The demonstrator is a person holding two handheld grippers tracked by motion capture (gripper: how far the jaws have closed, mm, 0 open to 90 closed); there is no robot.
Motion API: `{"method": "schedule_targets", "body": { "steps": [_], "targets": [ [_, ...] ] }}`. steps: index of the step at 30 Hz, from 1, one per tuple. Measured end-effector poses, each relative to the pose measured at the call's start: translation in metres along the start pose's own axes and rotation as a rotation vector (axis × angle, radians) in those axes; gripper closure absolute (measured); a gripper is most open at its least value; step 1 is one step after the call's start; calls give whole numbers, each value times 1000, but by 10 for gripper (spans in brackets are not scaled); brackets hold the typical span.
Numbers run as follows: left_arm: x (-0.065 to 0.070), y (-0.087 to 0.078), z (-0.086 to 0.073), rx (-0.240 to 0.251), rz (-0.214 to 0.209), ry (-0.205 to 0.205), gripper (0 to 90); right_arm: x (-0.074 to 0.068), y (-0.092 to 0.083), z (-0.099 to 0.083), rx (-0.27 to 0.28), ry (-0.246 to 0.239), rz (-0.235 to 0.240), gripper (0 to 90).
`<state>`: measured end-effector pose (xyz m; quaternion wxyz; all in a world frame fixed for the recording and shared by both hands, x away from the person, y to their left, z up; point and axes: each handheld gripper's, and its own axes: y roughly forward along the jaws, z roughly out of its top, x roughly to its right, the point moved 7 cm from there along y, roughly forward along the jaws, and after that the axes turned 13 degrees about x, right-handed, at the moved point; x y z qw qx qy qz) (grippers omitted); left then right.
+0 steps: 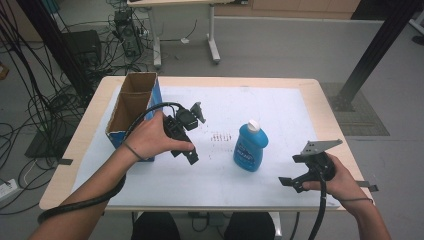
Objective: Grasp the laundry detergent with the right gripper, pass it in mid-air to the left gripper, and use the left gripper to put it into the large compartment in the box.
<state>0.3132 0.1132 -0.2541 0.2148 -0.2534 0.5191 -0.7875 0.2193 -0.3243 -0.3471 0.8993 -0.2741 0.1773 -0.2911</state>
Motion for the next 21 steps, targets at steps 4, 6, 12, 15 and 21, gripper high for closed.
{"method": "schedule_targets", "body": {
  "steps": [4,6,12,15,21],
  "targets": [
    [0,0,0,-2,2,1,80,-1,1,-3,10,2,2,35],
    [0,0,0,-1,2,2,79,-2,2,-4,19,2,3,34],
    [0,1,-1,-1,3,1,80,-4,5,-7,43,5,0,31],
    [1,0,-1,0,2,3,80,-5,6,-10,53,8,-8,31],
    [1,0,-1,2,5,2,80,-6,8,-15,79,16,-20,30]
  ]
}}
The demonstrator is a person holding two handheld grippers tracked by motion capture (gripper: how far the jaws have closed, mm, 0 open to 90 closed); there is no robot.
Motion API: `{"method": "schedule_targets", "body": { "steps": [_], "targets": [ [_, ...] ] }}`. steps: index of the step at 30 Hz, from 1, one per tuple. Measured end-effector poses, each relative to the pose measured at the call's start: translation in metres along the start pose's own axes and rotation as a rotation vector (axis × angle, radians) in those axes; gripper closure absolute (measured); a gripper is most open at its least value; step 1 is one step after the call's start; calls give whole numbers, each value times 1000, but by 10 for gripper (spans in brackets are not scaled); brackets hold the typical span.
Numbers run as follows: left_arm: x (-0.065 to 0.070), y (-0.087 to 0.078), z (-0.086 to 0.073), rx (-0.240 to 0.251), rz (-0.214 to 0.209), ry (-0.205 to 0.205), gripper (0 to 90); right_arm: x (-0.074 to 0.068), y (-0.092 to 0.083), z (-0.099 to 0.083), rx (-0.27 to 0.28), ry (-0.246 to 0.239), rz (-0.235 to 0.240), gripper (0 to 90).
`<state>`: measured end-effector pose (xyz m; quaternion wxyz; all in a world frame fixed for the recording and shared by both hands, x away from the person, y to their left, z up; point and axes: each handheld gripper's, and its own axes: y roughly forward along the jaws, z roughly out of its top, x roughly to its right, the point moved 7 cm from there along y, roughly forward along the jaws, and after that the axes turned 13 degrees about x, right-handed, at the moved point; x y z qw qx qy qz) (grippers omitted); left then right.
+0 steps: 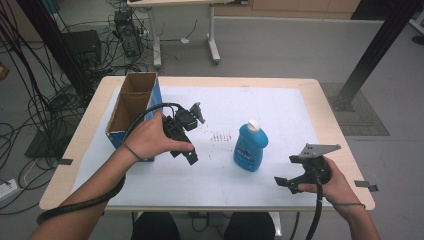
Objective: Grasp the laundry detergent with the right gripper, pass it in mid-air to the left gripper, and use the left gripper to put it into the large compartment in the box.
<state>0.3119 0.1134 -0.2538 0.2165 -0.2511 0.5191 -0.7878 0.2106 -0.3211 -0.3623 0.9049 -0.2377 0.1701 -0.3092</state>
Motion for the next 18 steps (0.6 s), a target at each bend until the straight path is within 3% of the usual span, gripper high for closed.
{"method": "schedule_targets", "body": {
  "steps": [18],
  "targets": [
    [2,0,0,1,-1,0,80,-4,14,-8,31,-5,7,29]
  ]
}}
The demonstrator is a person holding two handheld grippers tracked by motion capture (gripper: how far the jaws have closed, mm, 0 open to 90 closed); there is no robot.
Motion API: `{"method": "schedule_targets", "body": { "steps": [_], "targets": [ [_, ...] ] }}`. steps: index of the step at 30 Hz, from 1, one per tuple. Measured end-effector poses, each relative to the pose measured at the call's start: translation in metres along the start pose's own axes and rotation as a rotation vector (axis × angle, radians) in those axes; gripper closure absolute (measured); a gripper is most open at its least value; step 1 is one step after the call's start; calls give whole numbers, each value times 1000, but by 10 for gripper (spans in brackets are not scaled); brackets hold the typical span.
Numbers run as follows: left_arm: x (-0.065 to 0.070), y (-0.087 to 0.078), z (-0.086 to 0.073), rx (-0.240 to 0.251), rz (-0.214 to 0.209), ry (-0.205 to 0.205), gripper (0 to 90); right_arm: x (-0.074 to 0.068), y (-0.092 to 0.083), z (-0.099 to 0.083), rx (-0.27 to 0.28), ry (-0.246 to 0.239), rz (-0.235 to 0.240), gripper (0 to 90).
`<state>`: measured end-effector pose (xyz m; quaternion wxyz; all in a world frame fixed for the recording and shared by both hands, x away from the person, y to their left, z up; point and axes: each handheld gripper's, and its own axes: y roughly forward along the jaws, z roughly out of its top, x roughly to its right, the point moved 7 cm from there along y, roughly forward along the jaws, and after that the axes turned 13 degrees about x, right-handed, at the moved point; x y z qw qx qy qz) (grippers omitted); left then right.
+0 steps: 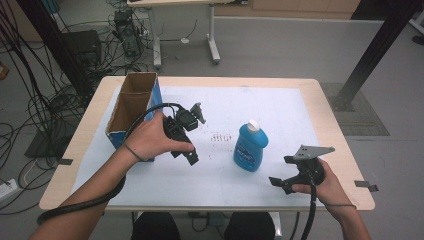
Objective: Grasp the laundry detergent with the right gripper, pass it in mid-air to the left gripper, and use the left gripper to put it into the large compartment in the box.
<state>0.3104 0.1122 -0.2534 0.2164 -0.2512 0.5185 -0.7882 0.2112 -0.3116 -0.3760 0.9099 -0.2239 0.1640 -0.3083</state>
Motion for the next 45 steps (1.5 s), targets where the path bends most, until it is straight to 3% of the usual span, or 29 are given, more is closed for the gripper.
{"method": "schedule_targets", "body": {
  "steps": [10,28,41,45],
  "targets": [
    [-2,0,-2,6,-6,-8,80,0,7,-3,39,2,5,28],
    [-1,0,-3,11,-9,-11,79,-1,19,-4,93,-38,19,31],
    [-1,1,-2,10,-10,-14,79,0,29,-10,155,-29,17,31],
    [-1,2,-2,10,-11,-13,79,-1,34,-10,186,-48,20,32]
  ]
}}
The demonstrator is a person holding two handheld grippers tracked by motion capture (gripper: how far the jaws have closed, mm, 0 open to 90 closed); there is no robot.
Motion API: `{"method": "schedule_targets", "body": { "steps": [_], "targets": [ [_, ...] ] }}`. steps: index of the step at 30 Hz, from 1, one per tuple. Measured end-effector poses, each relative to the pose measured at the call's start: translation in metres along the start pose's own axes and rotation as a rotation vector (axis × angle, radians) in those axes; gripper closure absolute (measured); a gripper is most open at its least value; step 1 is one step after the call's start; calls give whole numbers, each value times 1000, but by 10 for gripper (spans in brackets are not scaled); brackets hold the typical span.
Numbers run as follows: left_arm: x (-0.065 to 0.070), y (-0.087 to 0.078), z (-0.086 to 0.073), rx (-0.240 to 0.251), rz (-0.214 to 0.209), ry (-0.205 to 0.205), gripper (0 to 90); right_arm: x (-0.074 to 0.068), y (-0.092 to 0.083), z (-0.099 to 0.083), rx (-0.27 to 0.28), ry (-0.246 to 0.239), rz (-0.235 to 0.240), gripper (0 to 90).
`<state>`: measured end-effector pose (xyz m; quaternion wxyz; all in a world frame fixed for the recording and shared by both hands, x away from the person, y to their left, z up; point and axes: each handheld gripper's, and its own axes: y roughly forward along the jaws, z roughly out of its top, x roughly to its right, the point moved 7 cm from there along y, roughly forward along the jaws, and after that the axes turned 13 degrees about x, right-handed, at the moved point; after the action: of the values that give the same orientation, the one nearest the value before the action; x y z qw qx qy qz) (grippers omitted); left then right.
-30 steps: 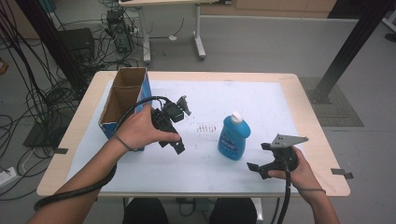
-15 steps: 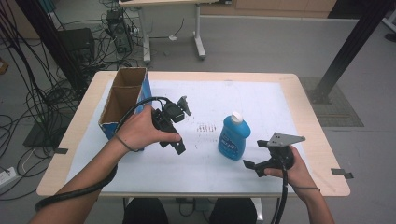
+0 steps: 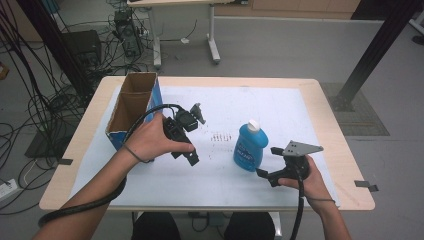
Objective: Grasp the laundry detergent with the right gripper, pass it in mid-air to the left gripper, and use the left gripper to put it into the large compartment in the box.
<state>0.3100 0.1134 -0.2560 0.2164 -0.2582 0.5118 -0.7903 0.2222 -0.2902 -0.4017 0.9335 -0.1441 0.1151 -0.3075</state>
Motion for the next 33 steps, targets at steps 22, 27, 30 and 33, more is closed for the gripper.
{"method": "schedule_targets", "body": {
  "steps": [22,27,30,33],
  "targets": [
    [0,1,-2,0,-6,-2,80,-4,19,-2,51,-1,7,37],
    [0,1,-2,-1,-3,-1,80,-4,24,-3,57,0,10,37],
    [0,1,-3,1,-5,-3,80,-4,26,-4,61,-3,11,37],
    [0,3,-2,-1,-7,-1,80,-5,29,-5,67,7,8,37]
  ]
}}
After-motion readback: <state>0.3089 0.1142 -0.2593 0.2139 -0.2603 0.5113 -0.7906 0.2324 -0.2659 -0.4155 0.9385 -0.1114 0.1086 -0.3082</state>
